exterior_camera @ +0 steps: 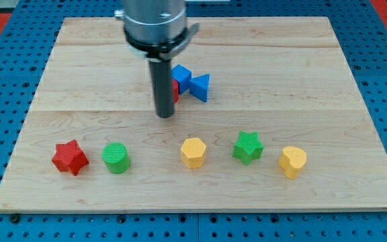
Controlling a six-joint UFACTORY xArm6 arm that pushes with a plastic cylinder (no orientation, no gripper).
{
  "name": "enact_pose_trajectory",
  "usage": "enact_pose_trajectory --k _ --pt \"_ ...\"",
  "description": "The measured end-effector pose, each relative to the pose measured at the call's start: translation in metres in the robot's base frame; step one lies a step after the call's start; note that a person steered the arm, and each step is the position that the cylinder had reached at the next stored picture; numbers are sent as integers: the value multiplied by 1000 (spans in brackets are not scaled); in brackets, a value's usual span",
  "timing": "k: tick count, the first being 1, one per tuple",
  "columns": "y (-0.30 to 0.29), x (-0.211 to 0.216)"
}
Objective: Move red star slightly up
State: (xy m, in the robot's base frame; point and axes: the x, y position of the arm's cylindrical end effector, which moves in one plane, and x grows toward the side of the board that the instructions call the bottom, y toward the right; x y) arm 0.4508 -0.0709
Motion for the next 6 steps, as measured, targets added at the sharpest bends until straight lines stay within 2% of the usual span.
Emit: enact_pose_trajectory --k 2,3,4,5,6 --pt "-138 6" --pt "-183 59" --pt "-200 132" --pt "-145 127" --pt "-100 96"
